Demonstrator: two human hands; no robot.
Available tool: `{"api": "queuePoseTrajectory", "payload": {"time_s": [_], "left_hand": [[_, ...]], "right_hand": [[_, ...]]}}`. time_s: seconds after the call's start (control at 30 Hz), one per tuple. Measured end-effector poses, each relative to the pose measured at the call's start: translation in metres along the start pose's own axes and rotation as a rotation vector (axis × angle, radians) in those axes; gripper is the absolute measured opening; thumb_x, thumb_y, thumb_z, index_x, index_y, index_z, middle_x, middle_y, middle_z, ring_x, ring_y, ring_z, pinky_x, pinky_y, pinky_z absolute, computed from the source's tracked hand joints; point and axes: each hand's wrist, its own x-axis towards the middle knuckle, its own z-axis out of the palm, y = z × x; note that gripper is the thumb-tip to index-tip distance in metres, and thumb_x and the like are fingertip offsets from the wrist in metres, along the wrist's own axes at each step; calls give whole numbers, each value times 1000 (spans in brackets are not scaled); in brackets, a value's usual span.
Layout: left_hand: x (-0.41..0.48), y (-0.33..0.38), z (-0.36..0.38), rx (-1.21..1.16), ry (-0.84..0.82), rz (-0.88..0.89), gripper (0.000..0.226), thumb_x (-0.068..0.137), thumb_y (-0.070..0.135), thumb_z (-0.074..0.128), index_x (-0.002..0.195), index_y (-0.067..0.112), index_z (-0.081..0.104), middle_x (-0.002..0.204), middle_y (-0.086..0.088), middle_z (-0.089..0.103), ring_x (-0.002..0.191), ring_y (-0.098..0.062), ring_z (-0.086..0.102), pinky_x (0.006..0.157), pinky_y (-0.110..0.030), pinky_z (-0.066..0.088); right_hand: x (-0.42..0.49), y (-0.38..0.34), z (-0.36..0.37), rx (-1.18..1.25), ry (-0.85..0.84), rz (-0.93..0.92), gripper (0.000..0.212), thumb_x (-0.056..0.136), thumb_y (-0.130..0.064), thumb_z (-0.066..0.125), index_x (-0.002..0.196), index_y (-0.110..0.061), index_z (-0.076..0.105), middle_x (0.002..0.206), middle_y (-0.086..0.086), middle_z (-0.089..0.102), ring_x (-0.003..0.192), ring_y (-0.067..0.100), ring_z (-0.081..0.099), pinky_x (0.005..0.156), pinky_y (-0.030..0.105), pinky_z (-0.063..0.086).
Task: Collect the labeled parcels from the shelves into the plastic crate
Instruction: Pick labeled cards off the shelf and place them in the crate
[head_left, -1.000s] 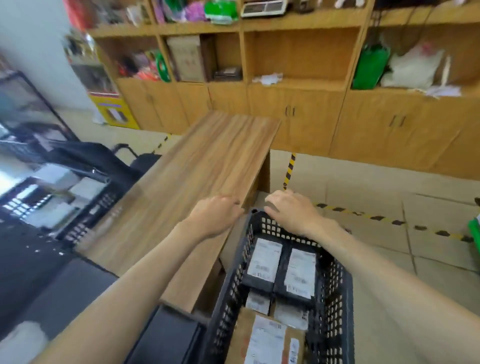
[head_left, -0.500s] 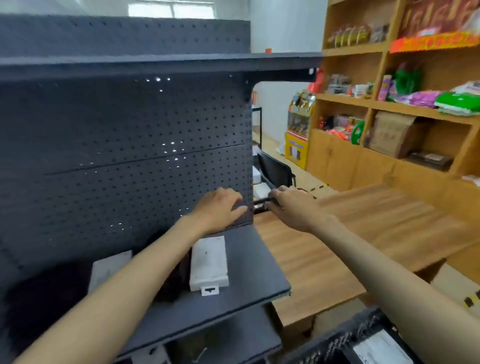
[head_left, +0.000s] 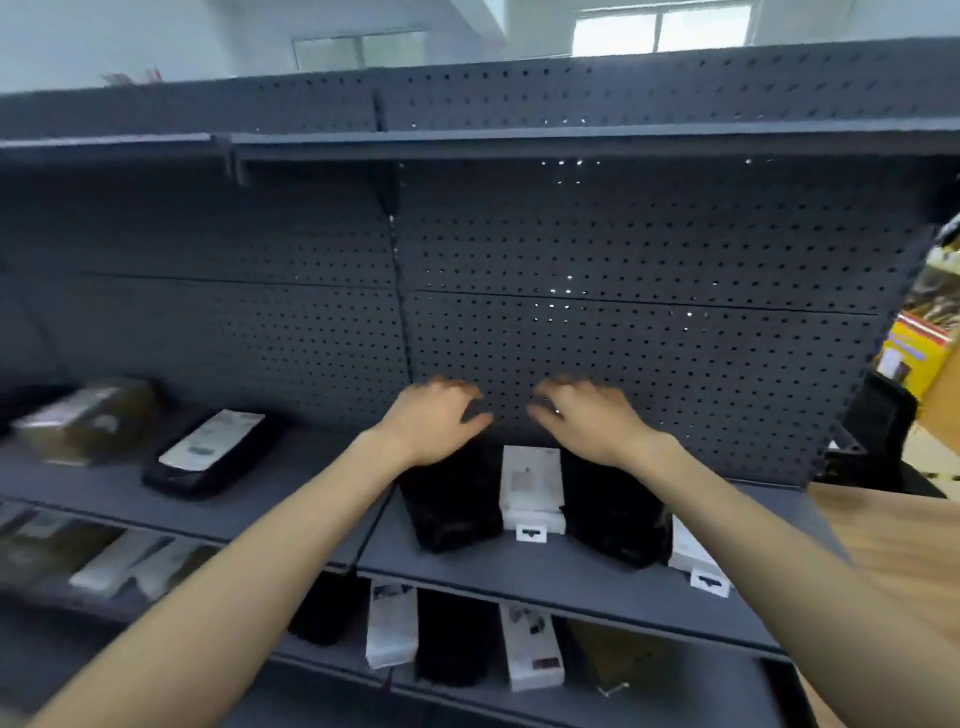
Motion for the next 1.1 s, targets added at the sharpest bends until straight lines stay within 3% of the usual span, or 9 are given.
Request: {"api": "queuePoseTrajectory", "payload": {"time_s": [0.2,0.33,0.63,0.83,0.97,1.1], "left_hand": [[-40,-100,2,41,-8,-15,52,103,53,43,139,18,55,140,-6,58,127,-27,52,102,-41,42],[-44,-135,14,41,-49,16,50,103,53,43,136,18,57,137,-6,59,125,-28,53,100,-41,44],[-24,-129,67,-85,-139,82,51,104,48,43,146,20,49,148,-3,51,132,-25,50,101,-39,42],[-17,-124,122,-219,-219,24,55,103,50,44,152,24,42,154,-1,44,134,-26,48,102,-43,44],[-14,-121,148,-299,-268,-13,57,104,47,44,156,24,36,155,-4,38,135,-29,46,103,-45,45],[-15,-123,168,-448,-265,-48,55,106,38,46,155,14,38,156,-9,34,136,-33,45,111,-42,40]], "right_hand": [[41,-95,37,60,-17,-18,41,103,-47,40,130,-19,55,126,5,59,116,28,55,86,38,44],[46,-121,57,56,-40,61,39,103,-46,40,125,-18,55,125,6,59,117,30,54,87,39,44],[40,-102,99,116,-120,266,36,102,-42,44,120,-13,57,120,10,62,115,31,57,77,34,38],[43,-79,152,198,-264,432,45,102,-41,45,130,-6,49,127,19,56,121,36,51,95,41,42],[38,-75,178,335,-276,490,41,100,-39,49,120,-3,54,119,20,62,114,38,55,92,43,47],[38,-80,192,450,-209,536,35,100,-35,50,112,-3,59,109,17,65,102,35,61,86,43,51]]}}
